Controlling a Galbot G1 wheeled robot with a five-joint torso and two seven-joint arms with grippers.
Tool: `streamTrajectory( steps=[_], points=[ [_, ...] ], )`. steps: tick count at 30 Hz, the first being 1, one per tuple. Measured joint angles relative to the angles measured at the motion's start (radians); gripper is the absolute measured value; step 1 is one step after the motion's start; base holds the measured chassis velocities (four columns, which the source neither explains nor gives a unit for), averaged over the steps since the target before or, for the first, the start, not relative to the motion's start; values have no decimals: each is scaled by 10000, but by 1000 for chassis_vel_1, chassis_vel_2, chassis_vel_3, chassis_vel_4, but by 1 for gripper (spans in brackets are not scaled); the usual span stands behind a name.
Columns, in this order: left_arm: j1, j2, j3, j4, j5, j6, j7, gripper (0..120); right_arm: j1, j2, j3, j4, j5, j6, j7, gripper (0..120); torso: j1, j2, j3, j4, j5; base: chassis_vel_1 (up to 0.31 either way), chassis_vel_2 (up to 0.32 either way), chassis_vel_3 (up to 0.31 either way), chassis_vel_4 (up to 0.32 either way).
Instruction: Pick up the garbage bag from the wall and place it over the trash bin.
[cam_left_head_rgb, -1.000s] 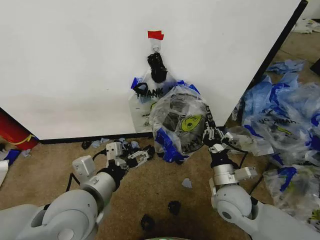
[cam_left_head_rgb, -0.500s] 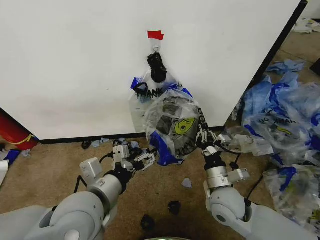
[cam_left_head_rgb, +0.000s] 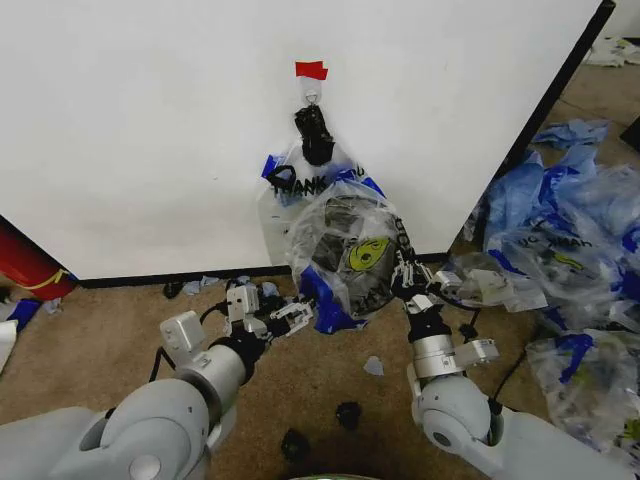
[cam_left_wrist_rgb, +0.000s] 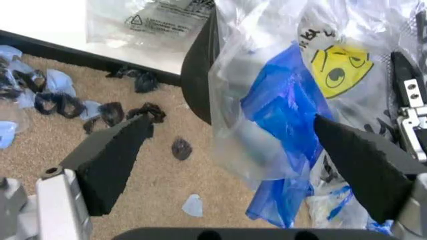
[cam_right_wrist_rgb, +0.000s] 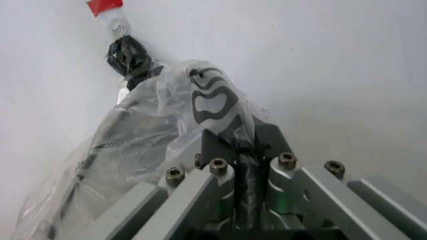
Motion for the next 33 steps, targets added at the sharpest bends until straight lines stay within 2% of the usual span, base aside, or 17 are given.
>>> streamTrajectory(
  steps=[13, 33],
  points=[
    [-155, -353, -120, -12, -701, -2, -92, 97, 202, 169, -160, -143, -95, -177, 253, 1, 0, 0, 0, -1, 1, 0, 0, 0, 0],
    [-143, -933, -132, -16, -788, -79, -127, 94, 208, 293, -234, -73, -115, -277, 388, 1, 0, 0, 0, 0, 1, 0, 0, 0, 0]
  ],
)
